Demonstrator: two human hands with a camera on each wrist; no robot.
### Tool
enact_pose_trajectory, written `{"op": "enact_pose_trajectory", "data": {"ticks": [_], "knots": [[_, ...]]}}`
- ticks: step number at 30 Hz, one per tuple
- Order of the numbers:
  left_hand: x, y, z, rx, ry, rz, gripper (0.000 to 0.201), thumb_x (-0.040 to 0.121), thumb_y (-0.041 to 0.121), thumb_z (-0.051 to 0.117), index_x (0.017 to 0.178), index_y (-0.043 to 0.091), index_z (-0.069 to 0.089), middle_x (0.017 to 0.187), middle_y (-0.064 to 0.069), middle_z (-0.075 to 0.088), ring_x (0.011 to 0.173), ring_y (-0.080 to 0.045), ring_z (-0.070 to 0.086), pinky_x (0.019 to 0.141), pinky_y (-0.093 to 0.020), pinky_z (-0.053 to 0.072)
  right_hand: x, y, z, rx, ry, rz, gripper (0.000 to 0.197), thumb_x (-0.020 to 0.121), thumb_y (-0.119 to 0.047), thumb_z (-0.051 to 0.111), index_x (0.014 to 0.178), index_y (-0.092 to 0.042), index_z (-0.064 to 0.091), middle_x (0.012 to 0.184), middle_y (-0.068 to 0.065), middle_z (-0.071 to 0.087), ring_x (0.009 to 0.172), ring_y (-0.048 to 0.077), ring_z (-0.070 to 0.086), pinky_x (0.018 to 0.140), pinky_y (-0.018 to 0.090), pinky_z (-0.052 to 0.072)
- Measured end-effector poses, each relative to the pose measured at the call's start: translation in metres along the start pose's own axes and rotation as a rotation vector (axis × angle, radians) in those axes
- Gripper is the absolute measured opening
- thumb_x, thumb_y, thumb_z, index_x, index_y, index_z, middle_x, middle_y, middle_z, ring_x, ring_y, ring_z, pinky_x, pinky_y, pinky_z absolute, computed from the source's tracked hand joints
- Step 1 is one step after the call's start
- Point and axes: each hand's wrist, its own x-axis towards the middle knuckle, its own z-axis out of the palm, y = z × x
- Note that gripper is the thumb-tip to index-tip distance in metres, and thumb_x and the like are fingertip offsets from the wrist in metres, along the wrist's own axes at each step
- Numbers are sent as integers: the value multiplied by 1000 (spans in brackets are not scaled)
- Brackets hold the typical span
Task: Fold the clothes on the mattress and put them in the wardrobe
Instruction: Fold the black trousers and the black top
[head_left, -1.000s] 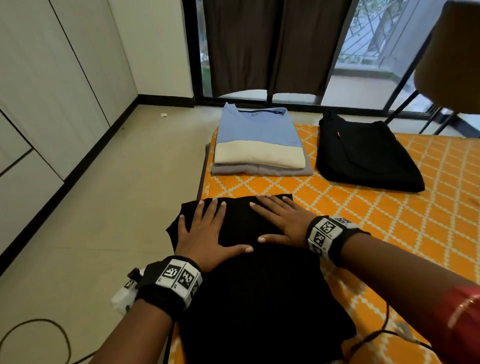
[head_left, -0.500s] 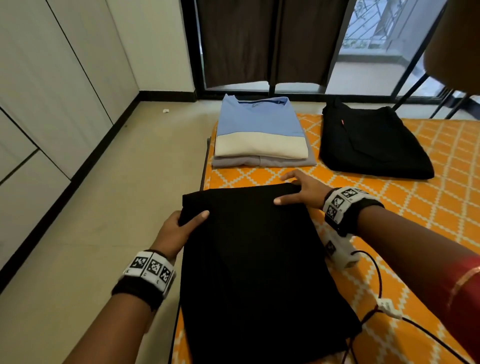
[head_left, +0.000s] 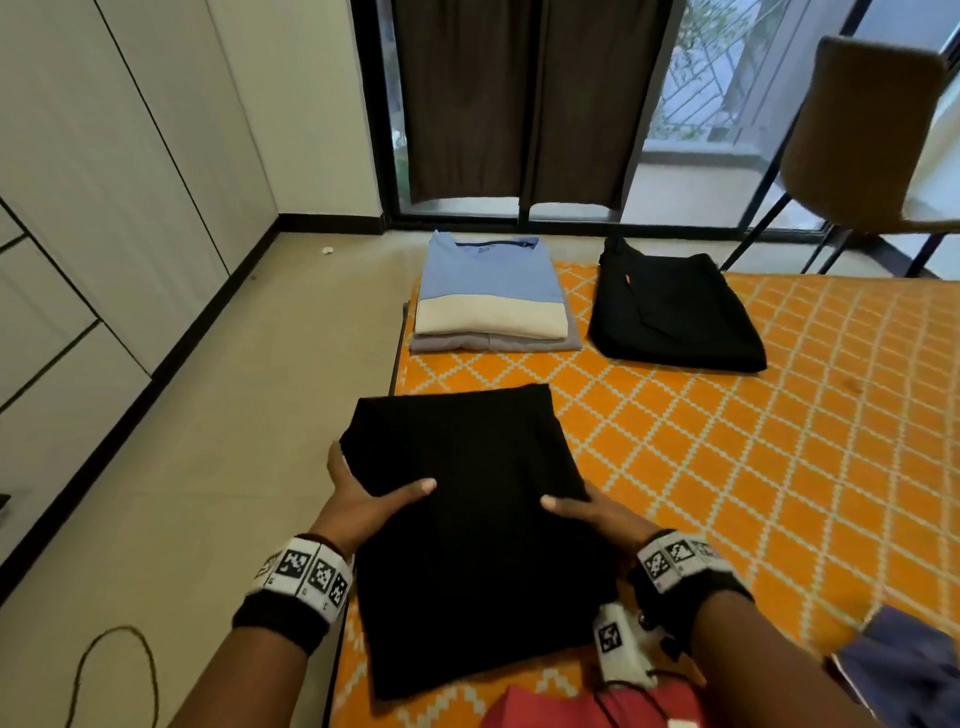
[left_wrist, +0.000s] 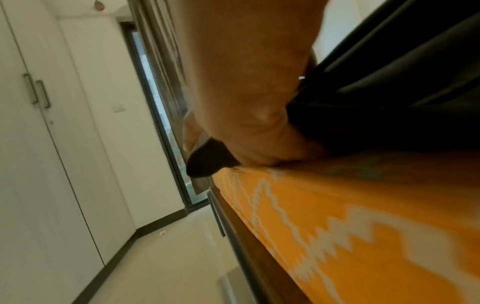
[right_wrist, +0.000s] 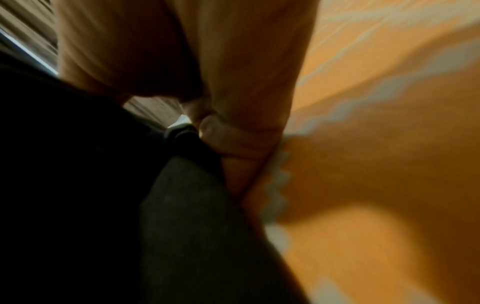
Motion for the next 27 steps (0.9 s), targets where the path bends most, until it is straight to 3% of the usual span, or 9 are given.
{"op": "enact_pose_trajectory", "data": {"ticks": [6, 10, 13, 17, 19, 21, 23, 25, 27], "knots": [[-58, -10, 17, 327, -49, -34, 143, 62, 58, 83, 142, 40, -35, 158, -10, 26, 136, -32, 42, 113, -43, 35, -39, 7, 20, -70, 194, -4, 106, 86, -9, 71, 154, -27, -8, 163, 8, 4, 143, 32, 29, 107, 50, 39], [-80, 0, 20, 411, -25, 23, 146, 60, 40, 90, 139, 48, -33, 155, -20, 22, 138, -37, 36, 114, -48, 31, -69, -7, 35, -197, 296, -178, 90, 93, 0, 59, 154, -34, 2, 147, 17, 38, 109, 31, 59, 70, 31, 52], [-103, 14, 14, 418, 53, 224, 134, 68, 23, 88, 151, 41, -16, 149, -17, 20, 136, -36, 35, 110, -46, 33, -89, -18, 42, -310, 276, -403, 66, 94, 3, 46, 139, -45, 43, 158, 2, 26, 129, 28, 43, 96, 43, 46], [-128, 32, -7, 500, -88, 611, 71, 83, 12, 75, 140, 36, 40, 146, 1, 46, 132, -9, 44, 115, -40, 33, -117, -37, 56, -154, 137, -399, 48, 83, 12, 29, 107, 1, 70, 115, 25, 66, 98, 45, 60, 84, 49, 49], [-147, 43, -21, 377, -174, 581, 39, 94, 0, 55, 111, 32, 69, 115, 1, 71, 111, -8, 63, 106, -43, 44, -129, -44, 52, -63, 47, -389, 38, 80, 10, 36, 104, 6, 66, 104, 24, 67, 95, 41, 62, 79, 43, 54], [-167, 51, -33, 196, -227, 484, 53, 91, -11, 33, 102, 19, 75, 105, -6, 74, 106, -22, 67, 99, -46, 49, -148, -51, 42, 91, -94, -343, 26, 77, 7, 55, 101, 2, 62, 99, 14, 63, 90, 32, 62, 75, 37, 56], [-188, 56, -45, -35, -261, 417, 56, 83, -13, 26, 107, 6, 72, 109, -14, 72, 109, -34, 64, 93, -47, 51, -170, -59, 28, 173, -235, -279, 49, 59, 9, 66, 107, 0, 61, 103, 14, 58, 91, 30, 63, 77, 38, 57], [-203, 57, -51, -247, -375, 405, 41, 88, -10, 35, 112, -2, 68, 101, -12, 74, 98, -27, 70, 77, -31, 59, -188, -69, 23, 103, -315, -263, 57, 68, 22, 50, 122, 2, 56, 111, 18, 62, 98, 30, 67, 81, 37, 59], [-214, 62, -51, -293, -473, 450, 35, 74, 14, 80, 108, 10, 74, 98, -4, 75, 88, -14, 72, 68, -21, 56, -195, -79, 27, 27, -243, -252, 53, 75, 30, 48, 119, 2, 58, 105, 16, 69, 92, 26, 71, 73, 31, 60]]}}
